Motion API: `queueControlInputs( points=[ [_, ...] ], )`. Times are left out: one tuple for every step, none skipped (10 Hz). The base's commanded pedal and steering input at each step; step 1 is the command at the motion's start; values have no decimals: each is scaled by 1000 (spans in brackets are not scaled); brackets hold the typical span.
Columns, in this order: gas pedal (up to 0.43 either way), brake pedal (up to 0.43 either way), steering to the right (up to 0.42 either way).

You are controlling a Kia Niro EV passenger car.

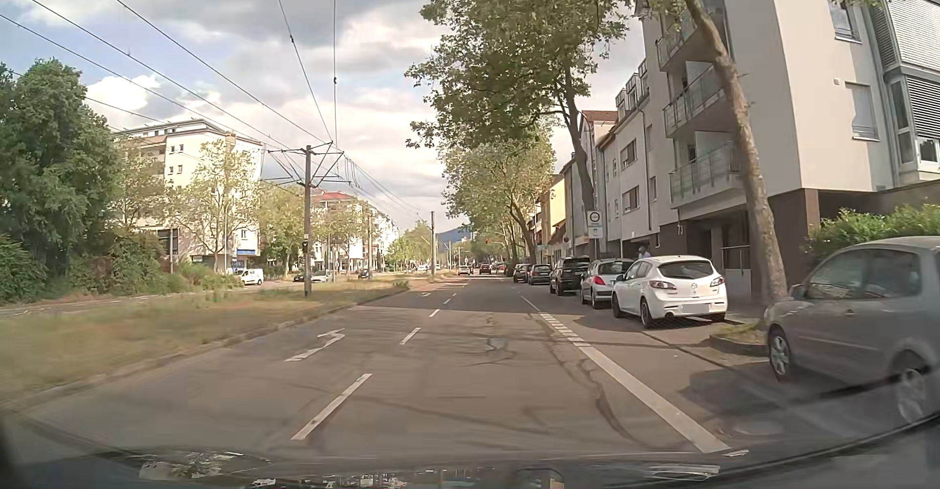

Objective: Follow the waypoints while adhering to traffic rules and regulations

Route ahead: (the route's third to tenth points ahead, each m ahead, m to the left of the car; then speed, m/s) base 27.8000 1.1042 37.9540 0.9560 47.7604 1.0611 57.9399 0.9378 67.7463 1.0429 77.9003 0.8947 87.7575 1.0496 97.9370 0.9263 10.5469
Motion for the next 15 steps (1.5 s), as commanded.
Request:
queueControlInputs(
  points=[
    [67, 0, 1],
    [67, 0, 1],
    [67, 0, 1],
    [67, 0, 1],
    [67, 0, 1],
    [67, 0, 1],
    [67, 0, 1],
    [67, 0, 1],
    [67, 0, 1],
    [67, 0, 1],
    [67, 0, 1],
    [67, 0, 0],
    [67, 0, 0],
    [59, 0, 0],
    [47, 0, 0]
  ],
)
